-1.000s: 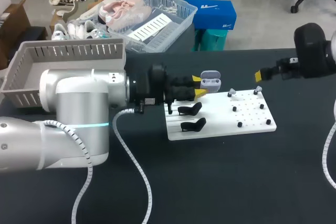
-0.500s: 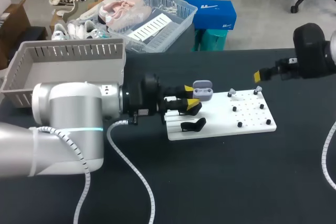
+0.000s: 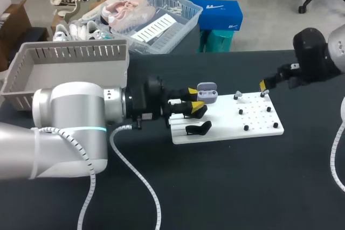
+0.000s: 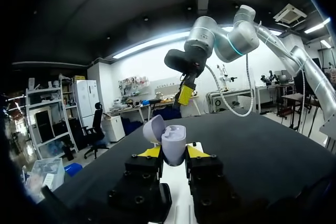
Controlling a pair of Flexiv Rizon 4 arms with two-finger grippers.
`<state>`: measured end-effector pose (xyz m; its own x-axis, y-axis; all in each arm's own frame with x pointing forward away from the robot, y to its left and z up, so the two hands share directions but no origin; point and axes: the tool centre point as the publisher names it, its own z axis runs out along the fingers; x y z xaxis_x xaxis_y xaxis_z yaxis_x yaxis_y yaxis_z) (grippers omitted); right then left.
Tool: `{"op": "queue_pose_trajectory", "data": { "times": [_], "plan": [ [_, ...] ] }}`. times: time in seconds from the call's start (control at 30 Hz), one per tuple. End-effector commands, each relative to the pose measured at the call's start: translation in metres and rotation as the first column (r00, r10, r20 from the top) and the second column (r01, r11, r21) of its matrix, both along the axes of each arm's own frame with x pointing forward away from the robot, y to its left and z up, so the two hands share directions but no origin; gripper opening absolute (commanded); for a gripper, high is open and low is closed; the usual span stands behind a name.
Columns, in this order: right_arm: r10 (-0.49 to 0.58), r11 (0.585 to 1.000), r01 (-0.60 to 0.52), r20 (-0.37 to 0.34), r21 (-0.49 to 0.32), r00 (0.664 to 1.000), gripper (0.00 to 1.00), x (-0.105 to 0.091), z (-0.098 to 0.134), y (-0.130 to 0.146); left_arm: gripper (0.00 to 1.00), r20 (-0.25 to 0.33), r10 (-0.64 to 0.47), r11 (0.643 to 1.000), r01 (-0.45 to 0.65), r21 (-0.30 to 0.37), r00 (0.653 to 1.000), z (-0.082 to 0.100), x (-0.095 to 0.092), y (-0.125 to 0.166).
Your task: Pick up each earbud case from the left stands, insert the matching earbuds, close the lid, and place the case in the box.
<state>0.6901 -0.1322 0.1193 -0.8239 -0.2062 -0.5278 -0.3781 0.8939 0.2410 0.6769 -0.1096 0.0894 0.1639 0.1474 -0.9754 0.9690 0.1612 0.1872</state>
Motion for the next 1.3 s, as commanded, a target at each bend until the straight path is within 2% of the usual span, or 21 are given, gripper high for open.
{"op": "queue_pose_trajectory", "data": {
  "times": [0.03,0.27,0.33,0.6,0.77,0.93,1.3],
  "plan": [
    [-0.088,0.964,0.089,0.017,-0.252,0.996,1.0,0.009,-0.002,0.002,0.0,0.01,0.053,0.999,-0.053,-0.007,0.999,0.0,-0.003,-0.001],
    [0.019,0.916,-0.036,-0.048,-0.401,0.999,1.0,0.023,-0.013,-0.003,0.0,0.01,0.053,0.999,-0.053,-0.007,0.999,0.0,-0.003,-0.001],
    [0.034,0.905,-0.047,-0.039,-0.423,0.999,1.0,0.028,-0.016,-0.007,0.0,0.01,0.053,0.999,-0.053,-0.007,0.999,0.0,-0.003,-0.001],
    [0.227,0.894,-0.254,-0.117,-0.37,0.967,1.0,0.04,-0.028,-0.011,0.0,0.01,0.053,0.999,-0.053,-0.007,0.999,0.0,-0.003,-0.001],
    [0.286,0.894,-0.31,-0.12,-0.324,0.951,1.0,0.047,-0.034,-0.016,0.0,0.01,0.053,0.999,-0.053,-0.007,0.999,0.0,-0.003,-0.001],
    [0.347,0.86,-0.389,-0.181,-0.329,0.92,1.0,0.053,-0.043,-0.011,0.0,0.01,0.053,0.999,-0.053,-0.007,0.999,0.0,-0.003,-0.001],
    [0.35,0.866,-0.397,-0.199,-0.305,0.915,1.0,0.055,-0.062,-0.006,0.0,0.01,0.053,0.999,-0.053,-0.007,0.999,0.0,-0.003,-0.001]
  ]
}}
